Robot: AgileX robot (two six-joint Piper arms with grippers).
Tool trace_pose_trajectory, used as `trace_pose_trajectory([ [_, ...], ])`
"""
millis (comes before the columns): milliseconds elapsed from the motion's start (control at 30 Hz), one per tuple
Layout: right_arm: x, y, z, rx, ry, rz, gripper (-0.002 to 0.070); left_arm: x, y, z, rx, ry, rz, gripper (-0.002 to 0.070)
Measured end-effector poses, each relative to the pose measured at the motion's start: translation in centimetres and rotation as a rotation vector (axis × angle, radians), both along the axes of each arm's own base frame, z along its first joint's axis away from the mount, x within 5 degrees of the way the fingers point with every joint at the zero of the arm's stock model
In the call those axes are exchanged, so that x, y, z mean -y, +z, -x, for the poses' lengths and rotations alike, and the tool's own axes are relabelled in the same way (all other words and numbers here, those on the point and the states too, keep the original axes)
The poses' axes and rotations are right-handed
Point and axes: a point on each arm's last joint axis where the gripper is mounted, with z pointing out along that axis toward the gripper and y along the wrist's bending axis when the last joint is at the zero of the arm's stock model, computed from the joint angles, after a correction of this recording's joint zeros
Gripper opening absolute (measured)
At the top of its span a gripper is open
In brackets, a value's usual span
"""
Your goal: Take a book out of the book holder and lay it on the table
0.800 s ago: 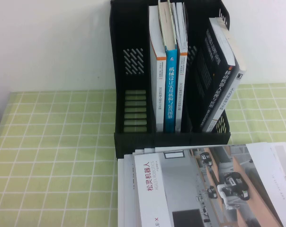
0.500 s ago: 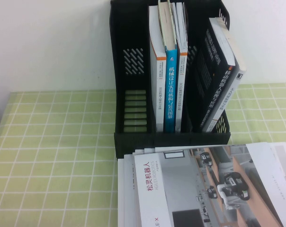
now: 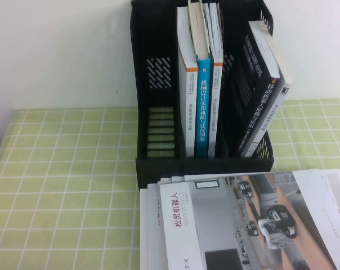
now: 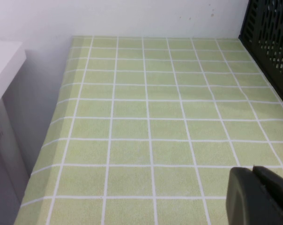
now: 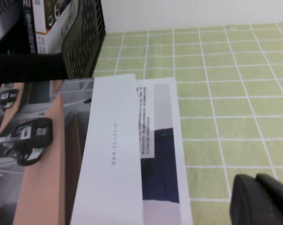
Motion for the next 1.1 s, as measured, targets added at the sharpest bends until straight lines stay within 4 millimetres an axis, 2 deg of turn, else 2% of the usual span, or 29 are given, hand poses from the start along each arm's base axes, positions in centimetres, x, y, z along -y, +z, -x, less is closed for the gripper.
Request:
trace_pose_trajectory([
  [433, 0.0, 0.0, 0.0, 0.0, 0.0, -0.002, -0.0002, 0.0, 0.0, 0.0, 0.0, 0.0, 0.0, -0.0003],
  [633, -0.2, 0.9, -0.3, 0.097, -0.01, -0.123, -0.0002, 0.0, 0.3, -0.1, 0.044, -0.004, 0.004, -0.0003],
  [767, 0.0, 2.4, -0.5, 0.267, -0.04, -0.187, -0.0002, 0.2, 1.6, -0.4, 0.199, -0.016, 0.018, -0.0003],
  [1000, 0.8, 5.2, -0.3, 0.58, -0.098, -0.183, -0.0002, 0.5, 5.9, 0.2, 0.676, -0.054, 0.08, -0.0003],
  [1100, 1.1, 6.4, 0.0, 0.719, -0.127, -0.18, -0.0002, 0.5, 7.0, 0.8, 0.813, -0.071, 0.137, -0.0003],
])
